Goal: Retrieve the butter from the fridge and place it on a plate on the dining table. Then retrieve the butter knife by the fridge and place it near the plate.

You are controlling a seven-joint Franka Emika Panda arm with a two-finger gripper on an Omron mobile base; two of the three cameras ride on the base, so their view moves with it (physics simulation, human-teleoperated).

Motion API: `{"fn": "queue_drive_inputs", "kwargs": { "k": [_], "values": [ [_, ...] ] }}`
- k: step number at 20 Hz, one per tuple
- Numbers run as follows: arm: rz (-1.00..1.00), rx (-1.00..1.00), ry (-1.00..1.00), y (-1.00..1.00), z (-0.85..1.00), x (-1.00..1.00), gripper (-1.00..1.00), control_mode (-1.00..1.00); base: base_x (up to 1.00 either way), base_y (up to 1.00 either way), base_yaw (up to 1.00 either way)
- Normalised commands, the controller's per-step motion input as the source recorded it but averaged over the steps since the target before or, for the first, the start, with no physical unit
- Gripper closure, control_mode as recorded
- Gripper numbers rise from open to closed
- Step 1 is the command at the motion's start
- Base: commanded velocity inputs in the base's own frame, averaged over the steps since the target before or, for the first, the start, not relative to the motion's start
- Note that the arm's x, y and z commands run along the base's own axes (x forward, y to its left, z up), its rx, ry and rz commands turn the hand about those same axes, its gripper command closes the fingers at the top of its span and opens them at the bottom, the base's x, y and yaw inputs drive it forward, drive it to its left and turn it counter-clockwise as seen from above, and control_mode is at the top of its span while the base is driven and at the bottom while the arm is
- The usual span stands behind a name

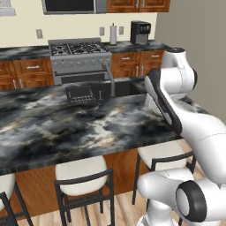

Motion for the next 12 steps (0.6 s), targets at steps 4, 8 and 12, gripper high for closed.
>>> {"fn": "queue_drive_inputs", "kwargs": {
  "k": [4, 8, 12],
  "values": [
    [0.00, 0.00, 0.00, -0.08, -0.09, 0.25, 1.00, -1.00, 0.00, 0.00, 0.00],
    [-0.01, -0.03, -0.01, -0.01, -0.36, 0.43, 1.00, -1.00, 0.00, 0.00, 0.00],
    [-0.03, -0.01, -0.05, 0.00, -0.47, 0.55, 1.00, -1.00, 0.00, 0.00, 0.00]
  ]
}}
